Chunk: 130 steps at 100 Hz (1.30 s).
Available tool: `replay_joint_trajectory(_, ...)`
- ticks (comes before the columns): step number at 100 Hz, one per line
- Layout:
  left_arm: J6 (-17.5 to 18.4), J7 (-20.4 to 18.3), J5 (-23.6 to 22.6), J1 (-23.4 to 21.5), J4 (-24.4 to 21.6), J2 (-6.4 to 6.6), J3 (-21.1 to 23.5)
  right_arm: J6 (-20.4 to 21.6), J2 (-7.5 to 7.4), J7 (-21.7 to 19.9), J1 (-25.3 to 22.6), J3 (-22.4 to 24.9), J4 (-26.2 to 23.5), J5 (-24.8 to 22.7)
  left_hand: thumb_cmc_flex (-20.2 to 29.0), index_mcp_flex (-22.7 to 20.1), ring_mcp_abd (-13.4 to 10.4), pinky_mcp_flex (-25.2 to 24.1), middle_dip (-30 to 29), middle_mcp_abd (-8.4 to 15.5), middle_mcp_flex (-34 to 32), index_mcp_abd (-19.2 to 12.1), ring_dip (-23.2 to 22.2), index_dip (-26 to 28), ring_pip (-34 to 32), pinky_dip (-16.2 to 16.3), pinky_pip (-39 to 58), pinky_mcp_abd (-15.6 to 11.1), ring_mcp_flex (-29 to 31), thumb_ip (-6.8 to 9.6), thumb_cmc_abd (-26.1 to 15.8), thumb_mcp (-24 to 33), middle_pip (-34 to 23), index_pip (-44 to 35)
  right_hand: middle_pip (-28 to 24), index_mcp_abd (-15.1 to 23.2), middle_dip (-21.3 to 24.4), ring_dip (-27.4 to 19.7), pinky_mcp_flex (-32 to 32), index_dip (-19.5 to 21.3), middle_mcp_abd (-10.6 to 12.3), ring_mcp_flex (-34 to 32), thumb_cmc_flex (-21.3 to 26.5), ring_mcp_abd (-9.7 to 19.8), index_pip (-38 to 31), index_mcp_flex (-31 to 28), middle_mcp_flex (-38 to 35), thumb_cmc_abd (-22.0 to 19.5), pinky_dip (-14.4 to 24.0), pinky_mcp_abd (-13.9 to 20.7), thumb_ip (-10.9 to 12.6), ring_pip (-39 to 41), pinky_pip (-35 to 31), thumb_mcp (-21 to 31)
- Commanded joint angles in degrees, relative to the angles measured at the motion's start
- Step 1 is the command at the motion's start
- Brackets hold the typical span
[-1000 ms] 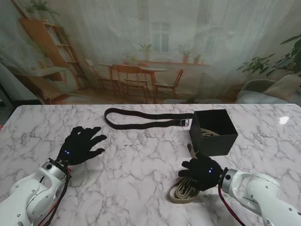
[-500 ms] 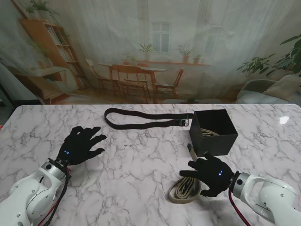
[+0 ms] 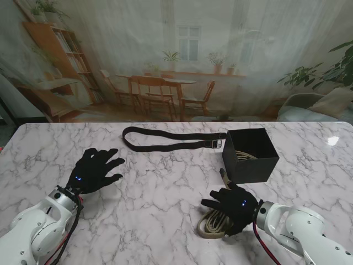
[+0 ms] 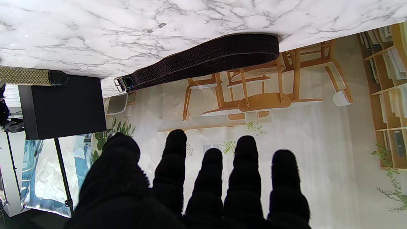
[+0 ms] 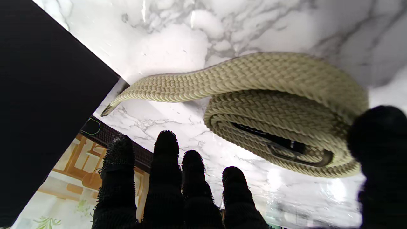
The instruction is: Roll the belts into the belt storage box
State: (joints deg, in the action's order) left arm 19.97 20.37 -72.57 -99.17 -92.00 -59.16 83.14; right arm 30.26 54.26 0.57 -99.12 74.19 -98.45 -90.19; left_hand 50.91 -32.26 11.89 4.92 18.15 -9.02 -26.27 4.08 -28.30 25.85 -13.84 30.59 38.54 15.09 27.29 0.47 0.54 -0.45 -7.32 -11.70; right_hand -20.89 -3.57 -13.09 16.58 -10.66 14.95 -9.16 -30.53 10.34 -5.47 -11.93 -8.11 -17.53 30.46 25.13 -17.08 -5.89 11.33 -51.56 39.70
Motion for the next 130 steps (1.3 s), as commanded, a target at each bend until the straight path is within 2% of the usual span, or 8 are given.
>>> replay_joint_trajectory(1, -0.11, -0.57, 0.06, -0.05, 0.10, -0.04, -0.05, -0.95, -0.03, -0.52, 0.47, -0.26, 0.71, -0.66, 0.29, 2.53, -0.24, -1.00, -0.50, -0.27, 2.72, 0.76, -0.28, -0.20, -0.61, 0.48, 0.12, 0.57, -0.58, -1.04, -2.47, -1.34, -0.09, 0.19, 0.27, -0.62, 0.47, -1.05, 1.02, 0.88, -1.46, 1.60, 1.92, -1.44, 0.83, 0.62, 2.16, 2.83, -1.08, -1.65, 1.45, -2.52, 0.79, 1.19)
replay_joint_trajectory(29, 0.06, -0.90, 0.28, 0.01, 0.09, -0.05, -0.11, -3.08, -0.38, -1.20, 1.25, -1.49, 1.49, -3.22, 0.21, 2.94, -0.30, -1.00, -0.51, -0.19, 2.76, 0.86, -0.27, -0.28, -0.56, 0.48, 0.06, 0.51, -0.65, -1.05, -2.51, -1.34, -0.04, 0.42, -0.45, 13.30, 0.53, -1.78, 0.51, 9.42, -1.06, 1.24, 18.27, -1.25, -6.25, -4.75, 1.74, 1.18, -3.04, -1.13, 5.40, -1.38, -0.71, -4.03)
replay_joint_trajectory(38, 0.10, -0.96, 0.32, 0.03, 0.11, -0.05, -0.12, -3.78, -0.47, 0.11, 1.60, -2.05, 2.17, -3.47, 0.23, 2.93, -0.26, -0.98, -0.51, -0.22, 2.74, 0.83, -0.27, -0.29, -0.55, 0.50, 0.07, 0.54, -0.68, -1.05, -2.53, -1.34, -0.04, 0.43, -0.72, 20.13, 0.35, -1.69, 0.38, 14.68, -0.76, 0.79, 10.27, -0.94, -12.15, -9.90, 1.03, 3.95, -3.31, -1.00, 1.84, -1.04, -1.29, 13.12)
replay_joint_trajectory(61, 0.08, -0.95, 0.36, 0.00, 0.10, -0.07, -0.08, -3.92, -0.97, 7.35, 4.24, -5.03, 5.51, -2.87, 0.36, 2.84, -0.32, -1.00, -0.50, -0.18, 2.75, 0.81, -0.27, -0.27, -0.54, 0.50, 0.02, 0.51, -0.64, -1.04, -2.61, -1.29, -0.03, 0.40, -4.52, 28.37, -1.56, -0.79, -1.86, 23.38, 1.72, -3.44, 10.19, 0.51, -28.76, -21.84, -5.99, 4.46, -2.82, -0.69, -0.79, 1.02, -3.66, 13.29)
replay_joint_trajectory(72, 0.11, -0.89, 0.35, -0.02, 0.10, -0.07, -0.04, -4.19, -1.16, 11.29, 5.47, -6.54, 7.18, -2.34, 0.32, 2.83, -0.29, -1.03, -0.50, -0.18, 2.73, 0.79, -0.26, -0.27, -0.52, 0.49, -0.03, 0.49, -0.68, -1.04, -2.65, -1.31, -0.04, 0.39, -6.49, 31.85, -5.70, 0.05, -2.67, 13.94, 6.05, -6.62, 12.63, 1.65, -42.37, -30.64, -15.54, 6.04, -3.66, -0.78, -7.04, 2.19, -4.85, 7.99)
replay_joint_trajectory(103, 0.15, -1.17, 0.36, 0.07, 0.12, -0.04, -0.15, -3.86, -1.34, 19.00, 6.84, -8.60, 10.46, -0.46, 0.10, 2.75, -0.25, -0.99, -0.50, -0.23, 2.73, 0.82, -0.25, -0.23, -0.48, 0.52, -0.06, 0.51, -0.72, -1.07, -2.65, -1.40, -0.01, 0.34, -4.35, 29.20, -6.52, 2.12, -2.87, 4.18, 9.17, -9.42, 4.68, 2.97, -43.89, -49.50, -22.51, -1.44, -2.96, -0.96, -4.65, 3.86, -5.97, 4.81)
replay_joint_trajectory(116, 0.21, -1.58, 0.34, 0.29, 0.20, 0.01, -0.41, -3.40, -1.47, 16.05, 6.45, -8.32, 9.84, -0.99, 0.01, 2.72, -0.28, -1.01, -0.51, -0.20, 2.68, 0.82, -0.26, -0.22, -0.51, 0.52, -0.09, 0.50, -0.64, -1.07, -2.65, -1.37, 0.01, 0.33, -2.97, 28.59, -5.81, 2.12, -2.64, 1.54, 7.92, -8.52, 4.77, 2.44, -39.33, -42.34, -21.10, -0.78, -2.80, -0.93, -4.87, 3.36, -5.85, 3.89)
replay_joint_trajectory(130, 0.14, -1.81, 0.37, 0.40, 0.24, 0.02, -0.57, -2.65, -1.45, 11.63, 5.45, -7.31, 8.32, -1.72, -0.19, 2.63, -0.26, -1.02, -0.51, -0.29, 2.65, 0.81, -0.25, -0.20, -0.49, 0.53, -0.11, 0.52, -0.64, -1.07, -2.55, -1.38, 0.04, 0.30, -1.96, 21.96, -5.37, 1.82, -2.30, 9.43, 5.46, -7.08, 2.87, 1.45, -28.28, -34.74, -17.90, -2.56, -2.28, -1.10, 0.54, 2.33, -5.05, 0.19)
